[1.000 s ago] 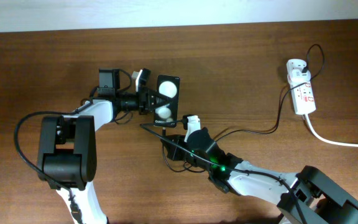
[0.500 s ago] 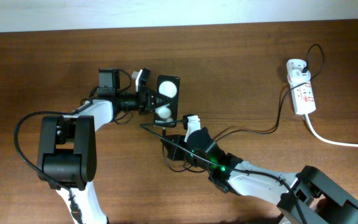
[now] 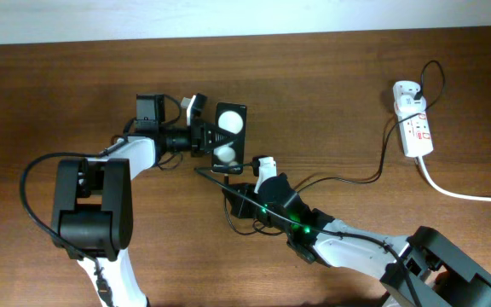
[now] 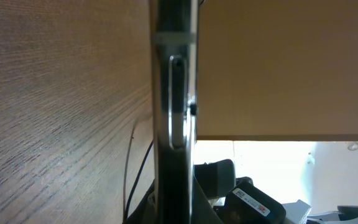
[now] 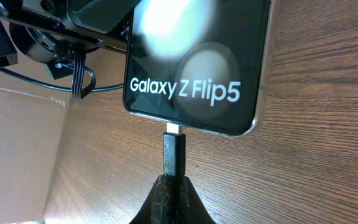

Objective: Plug charger to phone and switch on socket
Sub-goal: 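Push the USB-C plug into the phone's bottom port with the right gripper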

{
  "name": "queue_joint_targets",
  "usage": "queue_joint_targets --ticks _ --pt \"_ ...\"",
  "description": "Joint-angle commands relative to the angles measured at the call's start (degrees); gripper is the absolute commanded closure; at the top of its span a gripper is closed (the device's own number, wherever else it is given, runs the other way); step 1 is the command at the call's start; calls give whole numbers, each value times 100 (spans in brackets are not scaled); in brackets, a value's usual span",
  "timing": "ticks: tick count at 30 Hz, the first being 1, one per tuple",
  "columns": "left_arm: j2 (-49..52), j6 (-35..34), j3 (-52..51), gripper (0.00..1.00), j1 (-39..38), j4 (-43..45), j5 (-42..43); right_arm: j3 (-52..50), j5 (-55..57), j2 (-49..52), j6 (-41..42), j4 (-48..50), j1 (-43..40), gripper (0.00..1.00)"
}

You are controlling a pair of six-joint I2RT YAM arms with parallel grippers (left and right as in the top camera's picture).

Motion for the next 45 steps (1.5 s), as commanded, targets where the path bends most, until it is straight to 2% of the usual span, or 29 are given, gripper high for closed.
queue_joint_targets --ticks 1,16,42,45 --pt "-216 20 0 100 -9 -4 262 2 575 50 -28 166 -151 96" --pt "-216 17 0 100 -13 -7 282 11 1045 50 -9 551 -155 96" --pt "-216 17 0 100 -13 -7 278 11 1143 50 -11 501 -155 96" --pt "-216 20 0 100 -13 -7 278 11 994 50 -15 376 -155 76"
